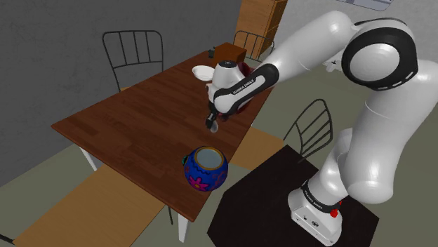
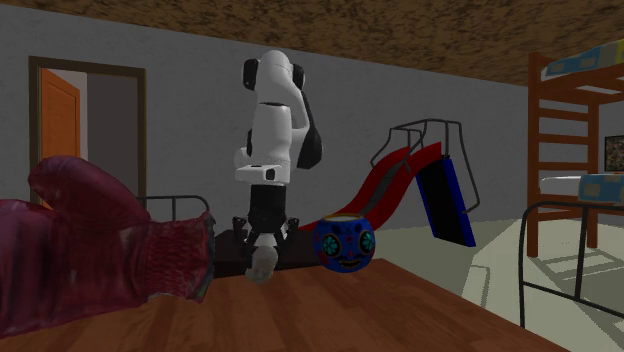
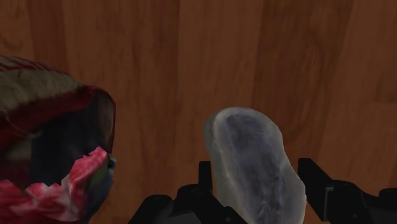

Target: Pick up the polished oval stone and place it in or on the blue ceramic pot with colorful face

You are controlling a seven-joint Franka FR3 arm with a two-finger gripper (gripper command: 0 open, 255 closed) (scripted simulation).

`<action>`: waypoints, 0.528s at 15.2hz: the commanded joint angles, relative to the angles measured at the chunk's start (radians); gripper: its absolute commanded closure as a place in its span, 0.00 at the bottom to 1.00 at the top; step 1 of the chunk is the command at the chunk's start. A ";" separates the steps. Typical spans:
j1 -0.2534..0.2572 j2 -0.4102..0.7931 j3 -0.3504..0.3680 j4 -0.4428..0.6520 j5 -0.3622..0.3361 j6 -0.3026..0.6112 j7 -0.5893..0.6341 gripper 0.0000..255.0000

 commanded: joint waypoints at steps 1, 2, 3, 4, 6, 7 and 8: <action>0.004 -0.021 -0.005 0.002 -0.010 -0.023 0.006 1.00; 0.006 -0.032 -0.008 0.003 -0.016 -0.035 0.009 1.00; 0.008 -0.044 -0.010 0.005 -0.022 -0.047 0.013 1.00; 0.009 -0.055 -0.012 0.007 -0.027 -0.060 0.016 1.00; 0.012 -0.077 -0.016 0.011 -0.038 -0.085 0.022 1.00; 0.013 -0.087 -0.018 0.013 -0.043 -0.098 0.025 1.00; 0.015 -0.098 -0.019 0.016 -0.047 -0.110 0.028 1.00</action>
